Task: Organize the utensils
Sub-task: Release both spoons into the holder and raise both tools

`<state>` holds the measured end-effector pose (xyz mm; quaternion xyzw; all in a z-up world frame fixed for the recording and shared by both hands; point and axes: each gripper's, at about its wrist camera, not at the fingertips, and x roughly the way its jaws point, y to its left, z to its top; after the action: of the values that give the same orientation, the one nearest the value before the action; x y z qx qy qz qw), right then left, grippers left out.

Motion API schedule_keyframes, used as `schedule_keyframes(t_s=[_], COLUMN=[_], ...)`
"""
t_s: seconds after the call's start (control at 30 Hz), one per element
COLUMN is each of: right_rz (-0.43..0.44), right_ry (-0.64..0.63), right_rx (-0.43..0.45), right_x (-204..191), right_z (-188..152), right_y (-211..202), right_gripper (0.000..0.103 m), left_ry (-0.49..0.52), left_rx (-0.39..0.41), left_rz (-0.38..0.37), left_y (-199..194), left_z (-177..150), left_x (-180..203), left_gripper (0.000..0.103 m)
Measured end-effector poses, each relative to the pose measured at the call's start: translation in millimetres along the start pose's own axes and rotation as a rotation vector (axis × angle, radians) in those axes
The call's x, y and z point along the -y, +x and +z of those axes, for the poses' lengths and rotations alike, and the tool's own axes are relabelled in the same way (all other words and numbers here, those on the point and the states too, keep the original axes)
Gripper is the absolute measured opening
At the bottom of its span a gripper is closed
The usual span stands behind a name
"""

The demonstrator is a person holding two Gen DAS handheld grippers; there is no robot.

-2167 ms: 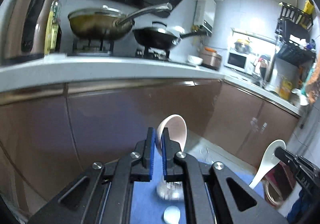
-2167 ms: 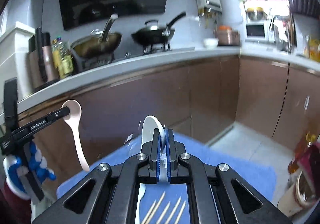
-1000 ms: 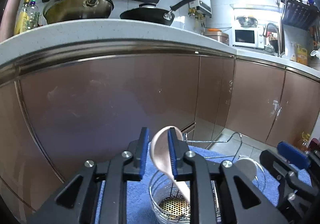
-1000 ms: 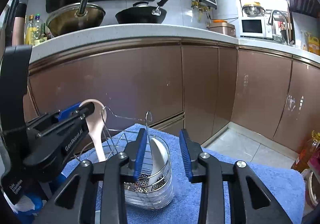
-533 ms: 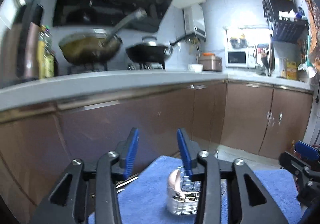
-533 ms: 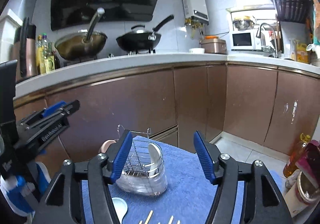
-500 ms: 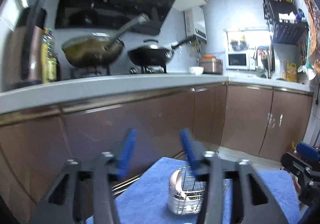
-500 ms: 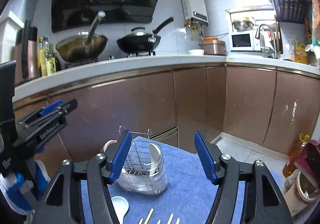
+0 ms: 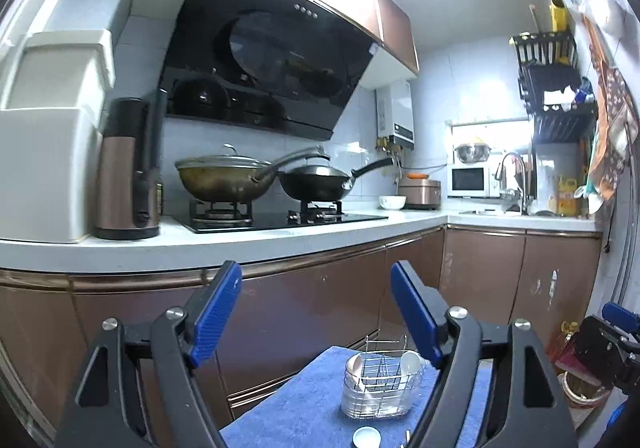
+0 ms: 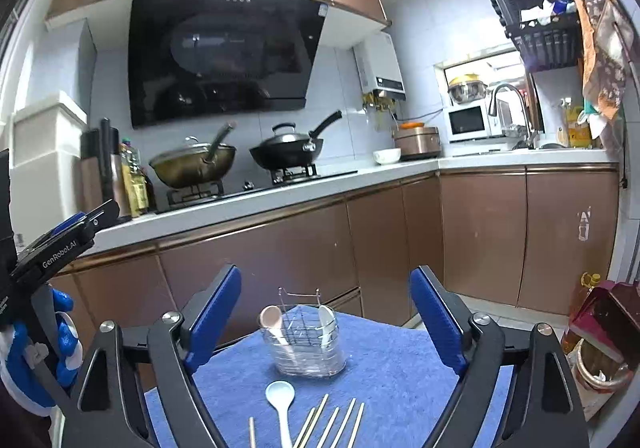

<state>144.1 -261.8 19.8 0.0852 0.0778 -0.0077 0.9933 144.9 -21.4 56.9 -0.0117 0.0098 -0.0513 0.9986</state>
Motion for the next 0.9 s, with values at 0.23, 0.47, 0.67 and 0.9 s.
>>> schedule_keyframes(t_s=[0.23, 0.47, 0.67, 0.9], right_rz=[0.029, 0.026, 0.015, 0.010], right_ry=[0.016, 0.044, 0.086, 0.137], right_rx=[-0.028, -0.083, -0.235, -0.431], right_x=[-1.1, 6.8, 24.0, 47.7], right_z=[-8.9, -22.4, -52.6, -95.1], right_y=[-28.7, -22.8, 16.3, 69.2], right_gripper=[0.086, 0.085, 0.070, 0.051], left_ry=[-0.056, -0.091, -0.114, -0.113], left_rx=[-0.050, -0.140, -0.373, -0.601], left_rz=[-0.011, -0.054, -0.225, -0.346], left_y=[-27.4, -25.8, 14.6, 67.4], left_z=[-6.1, -31.9, -75.3, -133.5], left_x=[-18.3, -20.1, -0.9, 29.5], left_gripper=[0.077, 0.077, 0.077, 0.077])
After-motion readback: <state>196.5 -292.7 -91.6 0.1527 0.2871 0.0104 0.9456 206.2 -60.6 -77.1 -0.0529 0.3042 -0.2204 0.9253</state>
